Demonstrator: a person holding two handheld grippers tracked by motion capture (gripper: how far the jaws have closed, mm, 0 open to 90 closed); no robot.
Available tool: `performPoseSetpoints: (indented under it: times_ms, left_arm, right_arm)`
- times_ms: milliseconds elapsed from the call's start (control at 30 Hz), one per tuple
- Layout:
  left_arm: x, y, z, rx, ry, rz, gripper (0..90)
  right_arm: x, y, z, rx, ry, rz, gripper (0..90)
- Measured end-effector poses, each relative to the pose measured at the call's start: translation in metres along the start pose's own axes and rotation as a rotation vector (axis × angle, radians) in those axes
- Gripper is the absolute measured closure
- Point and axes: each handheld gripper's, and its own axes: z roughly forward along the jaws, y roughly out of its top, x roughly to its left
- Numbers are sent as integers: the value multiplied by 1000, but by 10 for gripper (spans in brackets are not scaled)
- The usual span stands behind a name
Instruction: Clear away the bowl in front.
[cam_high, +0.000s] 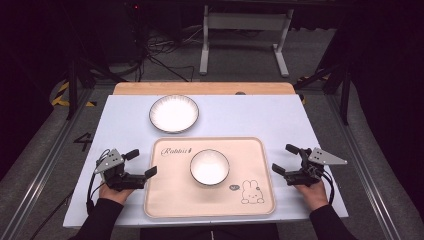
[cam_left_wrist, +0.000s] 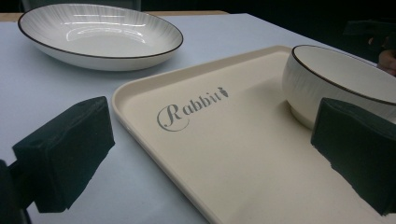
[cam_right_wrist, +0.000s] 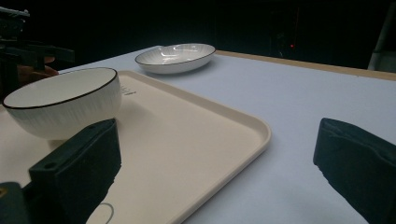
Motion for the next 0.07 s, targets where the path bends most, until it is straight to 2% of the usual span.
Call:
performPoseSetpoints:
  times_ms: [67]
  left_arm:
    - [0,0,0,0,-4,-3,2]
  right_arm:
    - [0,0,0,1,0,1,13]
